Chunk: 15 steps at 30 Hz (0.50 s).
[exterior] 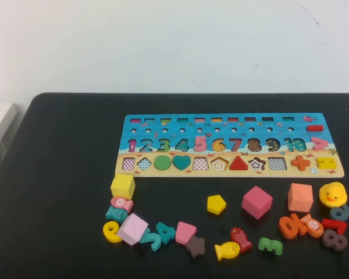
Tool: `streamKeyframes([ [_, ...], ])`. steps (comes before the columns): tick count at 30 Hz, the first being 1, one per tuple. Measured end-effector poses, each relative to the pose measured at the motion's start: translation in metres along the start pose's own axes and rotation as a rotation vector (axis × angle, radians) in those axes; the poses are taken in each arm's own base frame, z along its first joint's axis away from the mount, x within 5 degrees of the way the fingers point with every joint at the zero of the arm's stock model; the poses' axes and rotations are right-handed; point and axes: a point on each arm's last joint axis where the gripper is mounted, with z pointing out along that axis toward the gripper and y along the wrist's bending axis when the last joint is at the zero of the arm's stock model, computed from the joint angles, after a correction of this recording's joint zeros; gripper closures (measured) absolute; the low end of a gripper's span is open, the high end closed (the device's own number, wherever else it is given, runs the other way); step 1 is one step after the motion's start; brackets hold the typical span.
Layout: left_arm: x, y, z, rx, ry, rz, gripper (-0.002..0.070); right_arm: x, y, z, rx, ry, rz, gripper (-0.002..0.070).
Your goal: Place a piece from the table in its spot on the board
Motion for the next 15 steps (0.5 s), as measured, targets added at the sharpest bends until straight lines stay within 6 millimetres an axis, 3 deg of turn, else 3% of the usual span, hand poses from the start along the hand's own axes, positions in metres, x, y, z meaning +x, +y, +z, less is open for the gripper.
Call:
streamKeyframes([
  [5, 0.0, 0.0, 0.0, -0.002, 0.0, 0.004, 0.0676, -0.001, 0.001, 0.0, -0.015, -0.007, 0.036, 0.0658],
  [9, -0.002, -0.001, 0.0, 0.01, -0.027, -0.068, 0.0676, -0.002, 0.007, 0.0, -0.078, -0.011, 0.186, 0.0658],
  [11, -0.004, -0.005, 0.0, 0.066, -0.043, -0.331, 0.0676, -0.003, 0.012, -0.001, -0.141, -0.013, 0.358, 0.0658],
  [12, -0.008, -0.01, -0.001, 0.135, -0.055, -0.648, 0.0676, -0.007, 0.019, -0.002, -0.231, -0.011, 0.617, 0.0657],
  [13, -0.01, -0.012, -0.001, 0.17, -0.057, -0.799, 0.0676, -0.009, 0.022, -0.003, -0.263, -0.01, 0.707, 0.0658],
  [15, -0.013, -0.014, -0.002, 0.213, -0.061, -0.966, 0.0676, -0.012, 0.024, -0.004, -0.315, -0.015, 0.846, 0.0658],
])
